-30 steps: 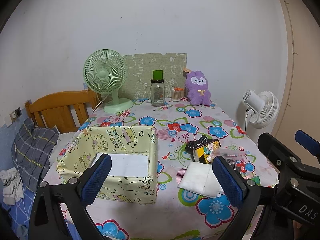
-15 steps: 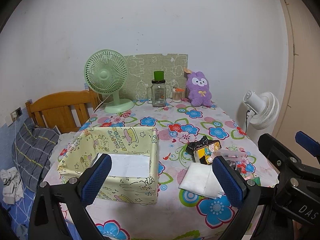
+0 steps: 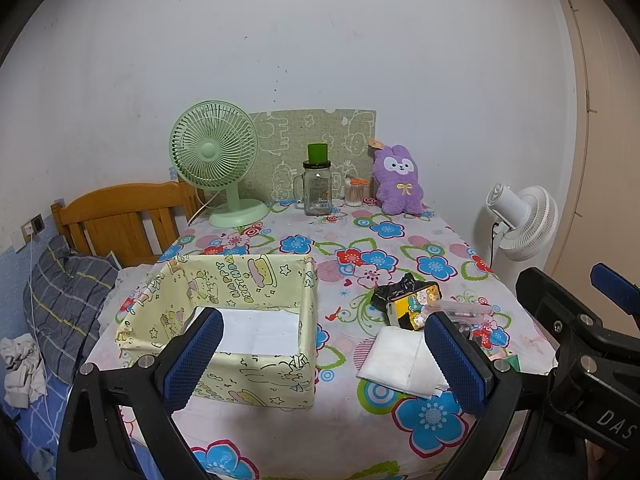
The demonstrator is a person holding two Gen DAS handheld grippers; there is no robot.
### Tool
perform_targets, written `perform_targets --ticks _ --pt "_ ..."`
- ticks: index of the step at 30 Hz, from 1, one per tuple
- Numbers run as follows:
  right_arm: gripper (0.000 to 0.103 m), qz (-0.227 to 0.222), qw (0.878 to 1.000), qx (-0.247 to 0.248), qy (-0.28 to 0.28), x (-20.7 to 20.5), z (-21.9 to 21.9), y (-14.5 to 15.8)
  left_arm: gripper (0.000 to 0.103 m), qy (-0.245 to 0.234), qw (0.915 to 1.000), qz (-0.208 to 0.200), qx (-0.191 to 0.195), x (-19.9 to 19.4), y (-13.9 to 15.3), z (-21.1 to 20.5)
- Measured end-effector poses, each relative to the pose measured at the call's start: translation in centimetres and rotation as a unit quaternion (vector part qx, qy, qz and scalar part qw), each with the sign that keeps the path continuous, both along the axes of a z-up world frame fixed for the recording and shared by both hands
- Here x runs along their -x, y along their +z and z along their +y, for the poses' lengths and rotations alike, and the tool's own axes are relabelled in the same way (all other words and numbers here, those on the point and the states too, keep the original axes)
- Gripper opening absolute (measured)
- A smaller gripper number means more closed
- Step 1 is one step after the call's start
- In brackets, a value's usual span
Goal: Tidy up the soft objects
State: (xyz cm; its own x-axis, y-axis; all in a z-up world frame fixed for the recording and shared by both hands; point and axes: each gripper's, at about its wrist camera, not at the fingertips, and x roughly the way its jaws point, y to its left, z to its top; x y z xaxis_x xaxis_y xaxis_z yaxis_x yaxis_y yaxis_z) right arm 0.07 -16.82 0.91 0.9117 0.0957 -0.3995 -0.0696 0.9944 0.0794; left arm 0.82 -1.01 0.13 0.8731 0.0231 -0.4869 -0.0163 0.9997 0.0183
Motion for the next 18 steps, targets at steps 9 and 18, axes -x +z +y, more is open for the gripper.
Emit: perform_targets --ticks 9,18 --pt "0.103 0.001 1.000 -0.001 0.001 0.0 0.0 0.0 0.100 -0.001 1.0000 0.002 0.002 -0.1 0.0 -0.3" --pt "0.103 0.002 1.000 0.000 0.001 -0.1 0.0 -0.1 0.099 -0.003 1.0000 -0.002 0.006 0.0 -0.5 -1.0"
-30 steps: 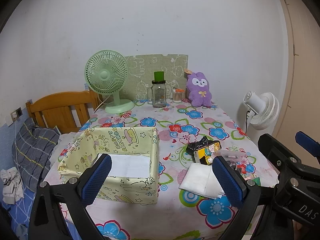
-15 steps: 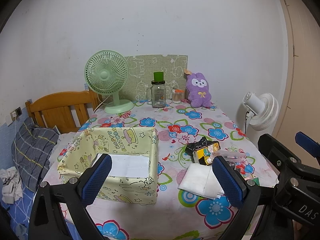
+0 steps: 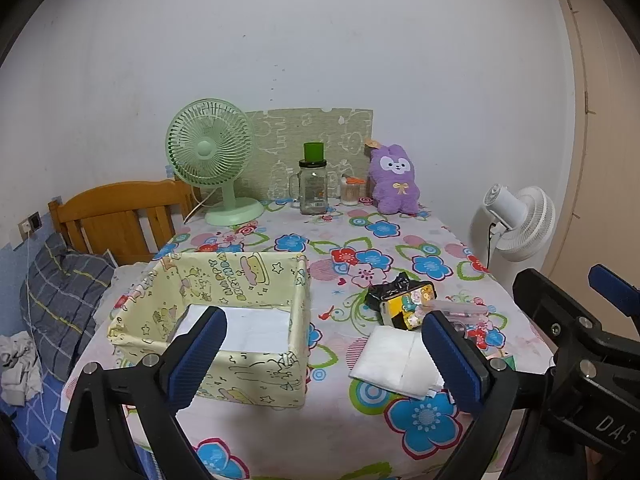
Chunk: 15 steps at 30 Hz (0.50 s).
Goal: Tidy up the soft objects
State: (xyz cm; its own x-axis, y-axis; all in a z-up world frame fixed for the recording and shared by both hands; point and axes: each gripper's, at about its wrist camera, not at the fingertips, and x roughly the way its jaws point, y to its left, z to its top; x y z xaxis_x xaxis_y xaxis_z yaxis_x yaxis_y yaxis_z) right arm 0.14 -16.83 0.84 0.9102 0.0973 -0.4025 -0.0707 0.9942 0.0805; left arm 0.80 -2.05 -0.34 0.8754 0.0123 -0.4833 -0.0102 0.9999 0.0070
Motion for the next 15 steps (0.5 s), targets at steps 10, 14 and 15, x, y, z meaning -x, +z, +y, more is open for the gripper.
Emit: perform_targets --ticks 10,14,15 --pt "0.103 0.011 1.000 -0.002 0.000 -0.2 -1.2 -1.3 0.099 -0.013 0.9999 0.007 0.009 0.0 -1.4 -1.4" --pt "0.101 0.015 1.000 -0.001 0.001 -0.2 -1.7 -2.2 0.099 -0.019 0.9997 0.011 0.005 -0.1 -2.2 -2.2" --pt "0.101 0.016 1.000 -0.001 0.000 -0.3 -1.8 -2.4 0.099 -0.020 0.9997 0.013 0.005 -0.2 -2.3 -2.3"
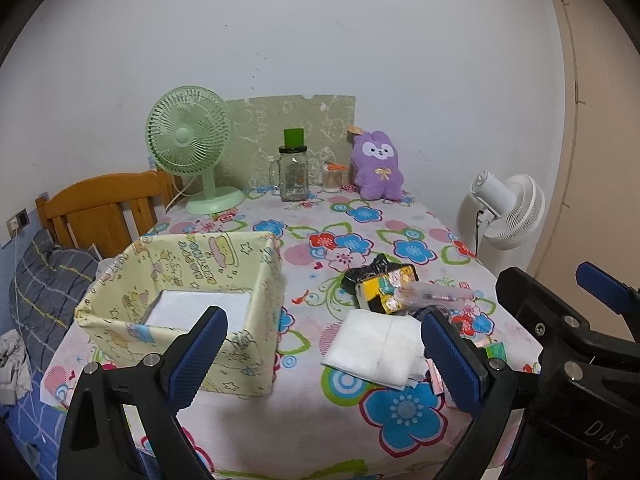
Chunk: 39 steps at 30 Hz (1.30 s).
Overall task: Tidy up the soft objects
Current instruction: 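Move the right tool to the green package while the left tool approaches the white cloth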
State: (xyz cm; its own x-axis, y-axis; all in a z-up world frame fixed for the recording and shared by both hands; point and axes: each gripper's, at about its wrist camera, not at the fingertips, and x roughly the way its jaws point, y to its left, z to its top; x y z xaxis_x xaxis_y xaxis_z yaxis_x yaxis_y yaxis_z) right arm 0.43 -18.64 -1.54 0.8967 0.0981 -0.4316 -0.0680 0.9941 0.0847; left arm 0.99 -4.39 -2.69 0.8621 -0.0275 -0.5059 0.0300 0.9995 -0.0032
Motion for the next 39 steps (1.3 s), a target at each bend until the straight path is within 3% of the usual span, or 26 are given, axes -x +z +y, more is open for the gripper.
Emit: perform_targets --ticks 25,39 --pt "0.101 0.052 0.999 -0.015 0.006 -1.8 -1.3 -6.4 0.095 -0.038 0.9977 0.056 -0.005 -1.9 -5.9 -2.1" --pt "0.092 0.094 0.995 -0.010 -0.008 -3.5 -1.0 -9.5 0.095 -0.054 0.9954 0.078 -0.010 -2.9 -8.7 -2.7"
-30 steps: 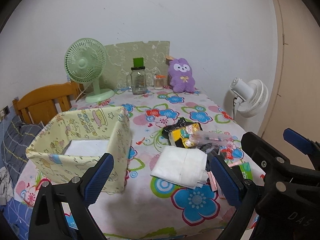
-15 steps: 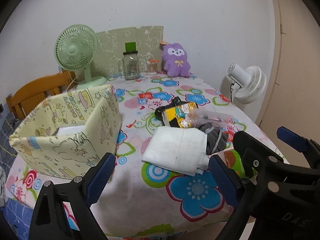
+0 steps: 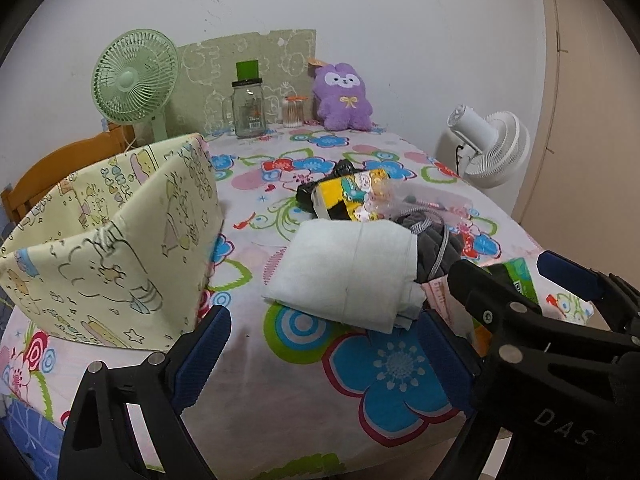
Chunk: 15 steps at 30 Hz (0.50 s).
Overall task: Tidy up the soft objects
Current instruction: 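Move the right tool to the green package while the left tool approaches the white cloth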
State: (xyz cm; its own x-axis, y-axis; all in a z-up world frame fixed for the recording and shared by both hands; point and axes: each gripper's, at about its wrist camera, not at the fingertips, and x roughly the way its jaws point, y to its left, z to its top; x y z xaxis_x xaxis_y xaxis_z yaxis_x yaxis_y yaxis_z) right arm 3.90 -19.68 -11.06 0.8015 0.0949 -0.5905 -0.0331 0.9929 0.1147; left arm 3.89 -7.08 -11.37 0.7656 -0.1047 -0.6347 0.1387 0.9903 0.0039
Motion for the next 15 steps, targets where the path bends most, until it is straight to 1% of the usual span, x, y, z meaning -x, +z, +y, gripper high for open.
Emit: perform_targets --ticks 5,7,8,15 --pt "0.085 0.016 1.000 -0.001 -0.003 -0.5 -0.1 -0.7 0.095 0.000 0.9999 0.011 -0.002 -0.5 -0.6 -0.2" --pt "0.081 0.021 1.000 0.000 -0.004 -0.8 -0.1 -1.0 0.095 0.000 0.9999 0.015 -0.004 -0.7 -0.9 -0.2" --pt "0.077 0.024 1.000 -0.001 -0.004 -0.9 0.0 -1.1 0.095 0.000 0.9999 0.017 -0.004 -0.8 -1.0 -0.2" --pt "0.071 0.025 1.000 -0.007 -0.007 -1.4 -0.2 -1.2 0.095 -0.001 0.9998 0.020 -0.001 -1.3 -0.9 -0.3"
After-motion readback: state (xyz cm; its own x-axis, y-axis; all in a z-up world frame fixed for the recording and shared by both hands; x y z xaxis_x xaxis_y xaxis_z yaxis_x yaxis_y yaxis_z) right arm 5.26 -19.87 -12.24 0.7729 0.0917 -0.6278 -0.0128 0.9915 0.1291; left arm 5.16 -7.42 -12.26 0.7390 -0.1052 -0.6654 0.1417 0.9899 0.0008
